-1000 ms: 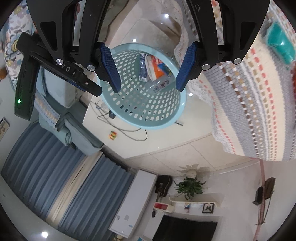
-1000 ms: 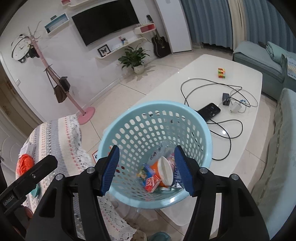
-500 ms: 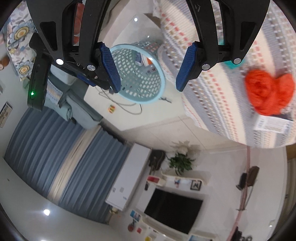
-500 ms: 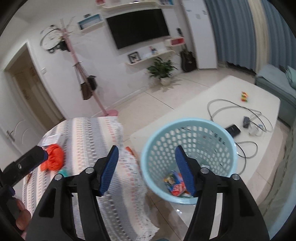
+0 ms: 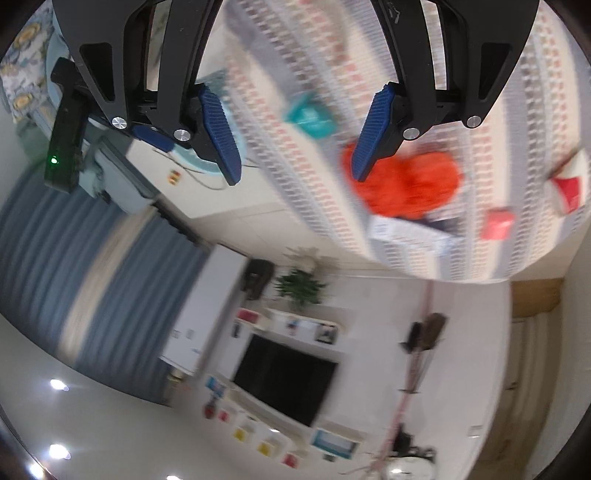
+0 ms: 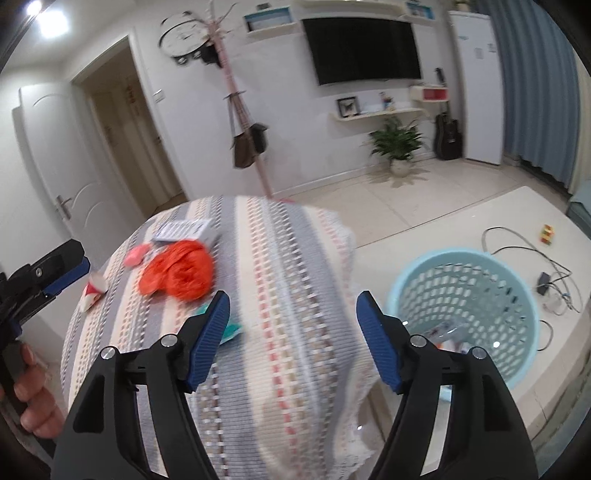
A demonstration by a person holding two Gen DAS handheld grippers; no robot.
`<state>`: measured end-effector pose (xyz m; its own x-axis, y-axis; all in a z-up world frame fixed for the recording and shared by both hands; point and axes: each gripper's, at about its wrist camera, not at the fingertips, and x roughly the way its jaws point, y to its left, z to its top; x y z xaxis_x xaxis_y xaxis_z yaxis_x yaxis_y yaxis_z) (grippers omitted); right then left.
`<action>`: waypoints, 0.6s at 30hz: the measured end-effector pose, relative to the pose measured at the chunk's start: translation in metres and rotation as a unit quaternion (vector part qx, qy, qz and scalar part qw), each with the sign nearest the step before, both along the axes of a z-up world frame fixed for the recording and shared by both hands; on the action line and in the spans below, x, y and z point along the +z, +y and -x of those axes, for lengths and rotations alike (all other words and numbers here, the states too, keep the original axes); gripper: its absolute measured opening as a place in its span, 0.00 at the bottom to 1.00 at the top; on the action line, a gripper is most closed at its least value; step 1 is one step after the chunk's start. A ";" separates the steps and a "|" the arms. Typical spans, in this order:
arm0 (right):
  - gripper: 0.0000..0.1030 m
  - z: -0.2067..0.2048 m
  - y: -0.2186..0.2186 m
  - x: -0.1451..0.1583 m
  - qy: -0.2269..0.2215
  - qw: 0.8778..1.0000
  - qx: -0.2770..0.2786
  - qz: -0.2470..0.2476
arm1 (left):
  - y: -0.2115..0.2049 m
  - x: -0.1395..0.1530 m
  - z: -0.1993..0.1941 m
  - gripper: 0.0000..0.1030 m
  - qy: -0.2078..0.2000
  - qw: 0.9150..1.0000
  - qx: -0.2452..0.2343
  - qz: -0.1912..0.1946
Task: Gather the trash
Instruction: 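Move both open tools back over the striped table toward remaining trash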
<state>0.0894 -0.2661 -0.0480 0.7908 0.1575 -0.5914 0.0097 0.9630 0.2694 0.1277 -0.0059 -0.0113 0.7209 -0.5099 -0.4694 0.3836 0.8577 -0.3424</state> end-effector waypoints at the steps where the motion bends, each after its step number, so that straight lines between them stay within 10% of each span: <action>1: 0.66 -0.004 0.007 -0.001 0.003 1.000 0.008 -0.001 | 0.012 -0.003 0.000 0.63 0.006 1.000 0.009 0.000; 7: 0.82 -0.029 0.050 -0.031 0.038 0.997 0.062 -0.008 | 0.093 -0.029 -0.002 0.67 0.044 0.995 0.089 0.009; 18: 0.82 -0.071 0.098 -0.072 0.095 0.990 0.093 0.050 | 0.219 -0.057 -0.037 0.69 0.087 0.972 0.215 -0.041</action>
